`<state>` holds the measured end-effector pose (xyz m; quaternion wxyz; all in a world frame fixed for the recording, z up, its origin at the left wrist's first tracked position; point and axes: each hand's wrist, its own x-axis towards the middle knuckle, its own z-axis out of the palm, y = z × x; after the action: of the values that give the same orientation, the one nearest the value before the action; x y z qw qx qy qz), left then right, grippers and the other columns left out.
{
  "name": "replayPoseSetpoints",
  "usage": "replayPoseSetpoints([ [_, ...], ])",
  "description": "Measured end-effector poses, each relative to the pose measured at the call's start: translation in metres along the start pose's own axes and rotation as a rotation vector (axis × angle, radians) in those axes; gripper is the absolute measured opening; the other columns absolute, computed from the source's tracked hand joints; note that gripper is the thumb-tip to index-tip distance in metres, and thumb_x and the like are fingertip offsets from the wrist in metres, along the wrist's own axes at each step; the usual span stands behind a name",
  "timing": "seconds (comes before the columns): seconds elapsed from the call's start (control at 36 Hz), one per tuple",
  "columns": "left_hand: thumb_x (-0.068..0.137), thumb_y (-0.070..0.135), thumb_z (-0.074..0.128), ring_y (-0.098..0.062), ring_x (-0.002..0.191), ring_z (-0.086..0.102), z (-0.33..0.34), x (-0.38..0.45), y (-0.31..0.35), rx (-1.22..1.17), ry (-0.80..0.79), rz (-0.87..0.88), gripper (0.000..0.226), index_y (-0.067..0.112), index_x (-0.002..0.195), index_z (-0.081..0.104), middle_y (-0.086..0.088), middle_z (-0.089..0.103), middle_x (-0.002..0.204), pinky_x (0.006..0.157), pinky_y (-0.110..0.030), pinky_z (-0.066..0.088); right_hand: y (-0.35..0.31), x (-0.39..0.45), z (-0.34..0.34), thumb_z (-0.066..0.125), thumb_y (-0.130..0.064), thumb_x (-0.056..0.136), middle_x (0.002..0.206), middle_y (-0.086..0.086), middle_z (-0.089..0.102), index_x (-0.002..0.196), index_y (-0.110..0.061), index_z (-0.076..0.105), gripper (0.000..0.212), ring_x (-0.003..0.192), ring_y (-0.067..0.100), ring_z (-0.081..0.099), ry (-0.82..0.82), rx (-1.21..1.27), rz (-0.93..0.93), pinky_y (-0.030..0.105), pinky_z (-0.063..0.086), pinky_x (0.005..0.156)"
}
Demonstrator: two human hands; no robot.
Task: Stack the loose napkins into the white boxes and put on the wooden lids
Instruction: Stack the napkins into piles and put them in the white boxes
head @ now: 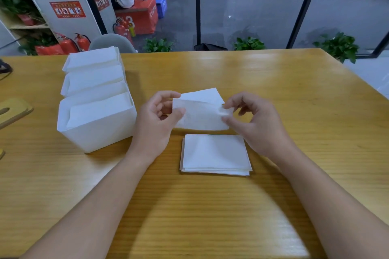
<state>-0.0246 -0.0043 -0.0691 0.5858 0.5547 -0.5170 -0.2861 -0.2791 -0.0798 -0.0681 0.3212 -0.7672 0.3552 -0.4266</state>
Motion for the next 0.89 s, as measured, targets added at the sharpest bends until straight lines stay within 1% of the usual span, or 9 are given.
replayPoseSetpoints([
  [0.08,0.099,0.015,0.08,-0.025,0.101,0.075,0.001,-0.003,0.005,0.003,0.026,0.062,0.025,0.026,0.122,0.074,-0.001,0.08,0.107,0.092,-0.05,0.063,-0.002,0.002,-0.005,0.088,-0.013,0.089,0.103,-0.003,0.074,0.104,-0.022,0.072,0.024,0.1,0.023,0.068,0.009,0.117,0.001,0.044,0.055,0.092],
  [0.19,0.098,0.011,0.08,-0.025,0.1,0.075,0.004,-0.005,0.007,-0.002,0.044,0.104,0.023,0.021,0.118,0.076,-0.001,0.079,0.105,0.088,-0.047,0.063,-0.007,0.002,-0.006,0.084,-0.009,0.093,0.101,0.017,0.07,0.11,-0.009,0.069,0.022,0.088,0.023,0.063,0.028,0.312,0.052,0.039,0.054,0.082],
  [0.28,0.099,0.01,0.08,-0.032,0.099,0.074,0.002,-0.004,0.007,-0.029,0.001,0.077,0.02,0.017,0.117,0.077,-0.007,0.079,0.104,0.088,-0.047,0.061,-0.006,0.003,-0.008,0.083,-0.012,0.095,0.097,0.021,0.071,0.108,-0.014,0.073,0.017,0.08,0.028,0.06,0.002,0.306,0.1,0.047,0.051,0.073],
  [0.36,0.1,0.015,0.079,-0.027,0.09,0.07,0.001,-0.003,0.008,-0.068,-0.037,0.012,0.011,0.016,0.111,0.08,-0.013,0.077,0.101,0.086,-0.04,0.056,-0.01,0.003,-0.012,0.079,-0.009,0.098,0.081,0.015,0.065,0.104,-0.011,0.075,0.008,0.063,0.024,0.057,-0.034,0.305,0.167,0.034,0.05,0.058],
  [0.44,0.101,0.019,0.078,-0.017,0.074,0.055,-0.001,-0.001,0.007,-0.057,-0.061,-0.05,0.006,0.017,0.106,0.081,-0.011,0.066,0.079,0.069,-0.031,0.046,-0.012,0.003,-0.018,0.075,-0.007,0.1,0.07,0.009,0.058,0.102,-0.007,0.073,0.003,0.051,0.023,0.051,-0.043,0.28,0.229,0.027,0.042,0.05],
  [0.53,0.102,0.02,0.077,-0.018,0.063,0.045,-0.002,0.0,0.005,-0.039,-0.17,-0.141,0.007,0.017,0.108,0.079,-0.003,0.052,0.064,0.061,-0.032,0.04,-0.008,0.003,-0.026,0.074,-0.011,0.1,0.063,0.006,0.054,0.103,-0.014,0.073,0.004,0.051,0.023,0.047,-0.195,0.182,0.31,0.027,0.035,0.051],
  [0.64,0.102,0.022,0.076,-0.018,0.058,0.05,-0.004,-0.001,0.003,0.115,-0.286,-0.167,0.006,0.022,0.107,0.079,-0.007,0.056,0.062,0.067,-0.032,0.046,-0.005,0.001,-0.033,0.075,-0.009,0.098,0.059,0.001,0.051,0.106,-0.015,0.073,0.009,0.052,0.021,0.043,-0.411,0.096,0.426,0.026,0.032,0.051],
  [0.78,0.102,0.029,0.075,-0.011,0.057,0.048,-0.005,-0.002,-0.002,0.345,-0.395,-0.112,0.006,0.031,0.108,0.076,0.004,0.061,0.065,0.065,-0.032,0.042,-0.002,0.001,-0.03,0.077,-0.012,0.097,0.058,-0.001,0.058,0.104,-0.018,0.074,0.009,0.053,0.017,0.042,-0.465,0.016,0.458,0.023,0.035,0.048],
  [0.89,0.101,0.035,0.076,-0.003,0.055,0.051,-0.004,-0.003,-0.001,0.469,-0.411,-0.048,0.006,0.035,0.107,0.076,0.008,0.066,0.067,0.058,-0.014,0.039,0.003,0.001,-0.028,0.08,-0.017,0.094,0.064,-0.003,0.063,0.101,-0.024,0.075,0.012,0.06,0.015,0.051,-0.466,-0.078,0.395,0.029,0.04,0.059],
])
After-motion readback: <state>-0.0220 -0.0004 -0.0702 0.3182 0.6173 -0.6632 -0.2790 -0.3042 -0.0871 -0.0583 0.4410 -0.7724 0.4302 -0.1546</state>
